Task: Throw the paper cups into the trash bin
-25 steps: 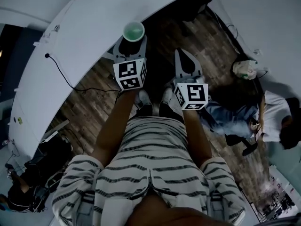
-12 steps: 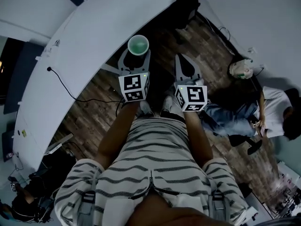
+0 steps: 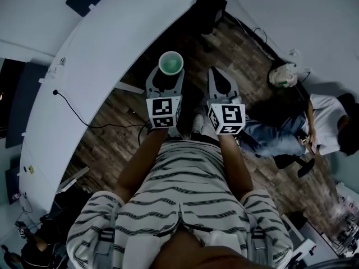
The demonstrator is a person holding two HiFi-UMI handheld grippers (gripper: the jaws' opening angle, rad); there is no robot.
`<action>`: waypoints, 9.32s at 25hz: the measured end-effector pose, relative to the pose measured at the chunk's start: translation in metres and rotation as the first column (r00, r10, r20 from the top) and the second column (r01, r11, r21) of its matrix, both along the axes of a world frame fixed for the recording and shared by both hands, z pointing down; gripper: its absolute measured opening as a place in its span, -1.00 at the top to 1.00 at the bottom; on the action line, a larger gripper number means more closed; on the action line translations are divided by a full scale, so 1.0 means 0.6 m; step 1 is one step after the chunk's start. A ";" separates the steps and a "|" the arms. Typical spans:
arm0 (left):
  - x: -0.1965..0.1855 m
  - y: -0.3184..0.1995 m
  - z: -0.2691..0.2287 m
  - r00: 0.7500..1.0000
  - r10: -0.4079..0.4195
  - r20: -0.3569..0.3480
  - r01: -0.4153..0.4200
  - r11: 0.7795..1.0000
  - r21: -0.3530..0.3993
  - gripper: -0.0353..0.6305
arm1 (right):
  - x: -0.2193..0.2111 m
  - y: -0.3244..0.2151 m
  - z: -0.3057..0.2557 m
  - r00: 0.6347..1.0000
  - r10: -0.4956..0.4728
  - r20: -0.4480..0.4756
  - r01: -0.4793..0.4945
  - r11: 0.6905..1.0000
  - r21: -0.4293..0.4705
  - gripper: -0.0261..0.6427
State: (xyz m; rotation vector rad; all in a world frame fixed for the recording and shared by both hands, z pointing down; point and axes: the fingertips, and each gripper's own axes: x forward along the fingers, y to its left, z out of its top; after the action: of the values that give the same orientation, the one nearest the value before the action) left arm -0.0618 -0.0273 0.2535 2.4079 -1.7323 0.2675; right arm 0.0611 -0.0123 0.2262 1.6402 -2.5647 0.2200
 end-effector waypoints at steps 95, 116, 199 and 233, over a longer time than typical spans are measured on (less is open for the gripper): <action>0.088 0.066 0.795 0.956 0.259 0.137 -0.116 0.763 -0.636 0.05 | 0.040 0.072 0.626 0.998 0.056 -0.034 -0.065 0.849 -0.524 0.87; 0.080 0.066 0.956 0.896 0.413 0.162 -0.170 0.658 -0.734 0.05 | 0.049 0.111 0.685 0.996 0.082 -0.031 -0.085 0.817 -0.570 0.87; 0.094 0.013 0.955 0.947 0.313 0.070 -0.150 0.624 -0.767 0.47 | 0.090 0.094 0.650 0.987 0.160 -0.019 -0.144 0.822 -0.551 0.87; 0.066 -0.034 0.576 0.979 0.202 0.033 -0.151 0.820 -0.551 0.82 | 0.051 0.009 0.419 0.996 0.086 -0.016 -0.085 0.903 -0.421 0.87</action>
State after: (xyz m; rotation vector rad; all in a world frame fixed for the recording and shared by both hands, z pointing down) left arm -0.0221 -0.0477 0.5991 2.1373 -1.2273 0.7923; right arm 0.0917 -0.0066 0.4776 1.5779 -2.2344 0.7285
